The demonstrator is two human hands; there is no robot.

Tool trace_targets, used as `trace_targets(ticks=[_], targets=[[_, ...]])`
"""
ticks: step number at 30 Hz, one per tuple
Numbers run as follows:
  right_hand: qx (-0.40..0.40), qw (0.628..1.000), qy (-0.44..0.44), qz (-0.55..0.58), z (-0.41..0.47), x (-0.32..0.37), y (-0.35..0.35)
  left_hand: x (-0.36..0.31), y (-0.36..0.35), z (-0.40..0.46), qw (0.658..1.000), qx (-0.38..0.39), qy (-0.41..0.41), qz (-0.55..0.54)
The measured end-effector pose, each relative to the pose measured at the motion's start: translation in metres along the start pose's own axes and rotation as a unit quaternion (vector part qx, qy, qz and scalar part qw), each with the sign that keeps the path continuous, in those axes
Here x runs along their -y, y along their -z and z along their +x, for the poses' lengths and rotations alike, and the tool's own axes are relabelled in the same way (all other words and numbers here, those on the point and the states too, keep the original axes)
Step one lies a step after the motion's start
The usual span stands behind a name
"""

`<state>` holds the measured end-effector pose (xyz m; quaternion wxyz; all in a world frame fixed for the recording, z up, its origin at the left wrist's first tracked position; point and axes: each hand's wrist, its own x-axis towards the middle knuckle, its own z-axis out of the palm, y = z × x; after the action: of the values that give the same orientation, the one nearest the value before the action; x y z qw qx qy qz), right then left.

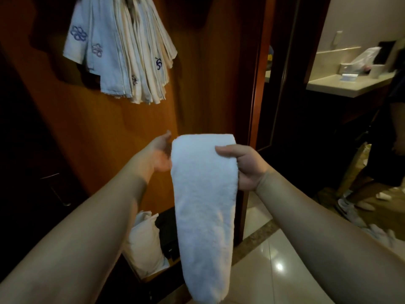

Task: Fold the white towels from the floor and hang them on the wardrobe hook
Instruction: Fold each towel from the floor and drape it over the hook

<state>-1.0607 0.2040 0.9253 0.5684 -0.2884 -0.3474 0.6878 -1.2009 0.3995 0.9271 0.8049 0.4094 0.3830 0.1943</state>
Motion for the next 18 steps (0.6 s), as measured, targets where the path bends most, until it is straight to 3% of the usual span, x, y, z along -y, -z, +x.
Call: trace_targets(ticks=[6,8,11,13,15,18], targets=[[-0.118,0.989,0.091,-0.013,0.017,0.019,-0.011,0.016,0.002,-0.012,0.991,-0.006,-0.097,0.089],[-0.149,0.982,0.114,-0.012,0.022,0.025,-0.014,0.02,-0.004,-0.023,0.979,-0.056,-0.165,0.107],[-0.169,0.974,0.146,-0.024,0.027,0.038,-0.024,0.026,-0.017,-0.046,0.935,-0.183,-0.281,0.116],[-0.171,0.971,0.16,-0.04,0.031,0.047,-0.032,0.033,-0.025,-0.065,0.892,-0.217,-0.377,0.125],[-0.174,0.968,0.172,-0.051,0.037,0.055,-0.042,0.042,-0.032,-0.083,0.874,-0.184,-0.437,0.104],[-0.182,0.962,0.193,-0.067,0.051,0.066,-0.061,0.056,-0.047,-0.102,0.894,-0.054,-0.441,0.061]])
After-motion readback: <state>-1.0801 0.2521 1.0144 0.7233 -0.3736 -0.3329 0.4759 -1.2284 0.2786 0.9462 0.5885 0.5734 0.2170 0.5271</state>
